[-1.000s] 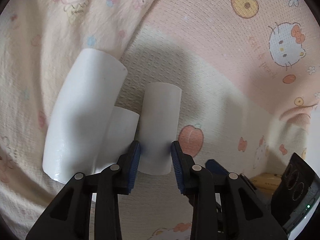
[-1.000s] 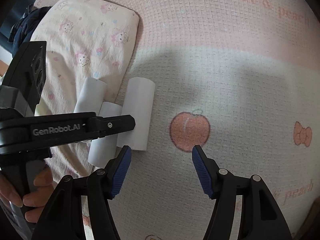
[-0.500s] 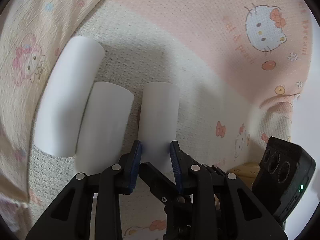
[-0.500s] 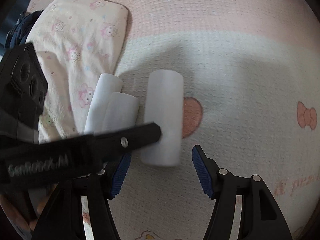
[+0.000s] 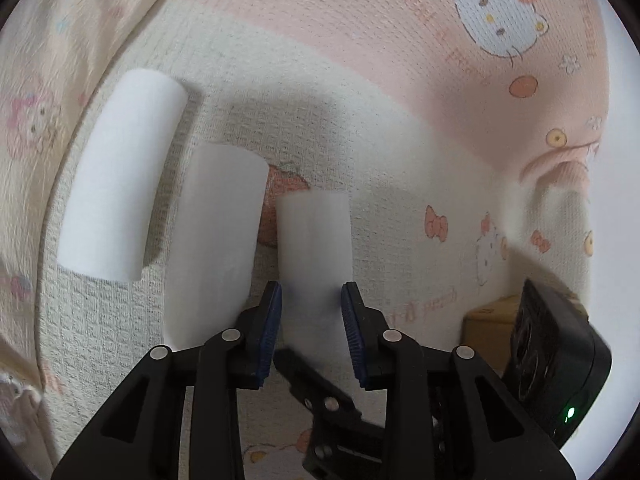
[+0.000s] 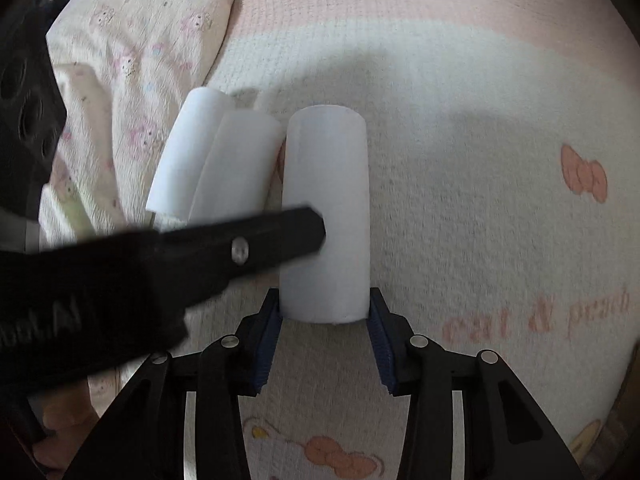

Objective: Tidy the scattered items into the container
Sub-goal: 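Close the left gripper on one white tube while the right gripper clamps it too, then lift the held tube and carry it over the cardboard box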

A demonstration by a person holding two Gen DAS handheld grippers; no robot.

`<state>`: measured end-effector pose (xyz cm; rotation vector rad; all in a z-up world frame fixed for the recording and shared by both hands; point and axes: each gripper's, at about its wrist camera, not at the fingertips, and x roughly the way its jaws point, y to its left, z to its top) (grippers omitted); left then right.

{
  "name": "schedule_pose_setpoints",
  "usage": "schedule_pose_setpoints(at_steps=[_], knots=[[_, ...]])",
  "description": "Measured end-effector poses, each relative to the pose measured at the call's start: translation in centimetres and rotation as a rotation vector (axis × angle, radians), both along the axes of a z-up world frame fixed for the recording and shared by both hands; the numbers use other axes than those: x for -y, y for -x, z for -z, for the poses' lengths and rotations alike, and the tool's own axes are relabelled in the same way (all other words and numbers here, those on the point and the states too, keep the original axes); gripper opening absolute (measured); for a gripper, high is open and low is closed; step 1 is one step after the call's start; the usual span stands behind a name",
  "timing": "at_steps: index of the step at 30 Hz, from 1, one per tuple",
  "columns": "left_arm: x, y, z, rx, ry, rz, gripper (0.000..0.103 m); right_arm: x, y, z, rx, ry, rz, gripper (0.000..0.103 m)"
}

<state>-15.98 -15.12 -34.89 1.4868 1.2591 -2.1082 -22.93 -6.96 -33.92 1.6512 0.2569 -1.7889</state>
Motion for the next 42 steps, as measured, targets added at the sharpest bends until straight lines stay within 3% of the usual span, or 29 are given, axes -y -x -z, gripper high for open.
schedule_pose_setpoints(at_steps=[6,10,24,33,42], knots=[[-0.3,0.5,1.3,-0.005,-0.1,0.003,0.042,-1.4,-0.9,0.1,0.04,-0.022,0.01,0.04],[-0.9,0.8,1.2,-0.002,-0.072,0.015,0.041,-2.2,-1.0,0.0,0.058,0.01,0.043,0.04],[-1.4,0.4,1.2,-0.006,-0.087,-0.025,0.04,-1.3,-0.2,1.2,0.106,0.07,0.09,0.041],[-4.1,-0.2,-3.4,-0.062,0.0,0.005,0.04,-2.2,-2.6,-2.1,0.032,0.131,0.083,0.04],[-7.3,-1.0,-9.1,-0.151,0.072,0.046,0.04,-7.8,-3.4,-6.9,-0.081,0.191,0.078,0.04]])
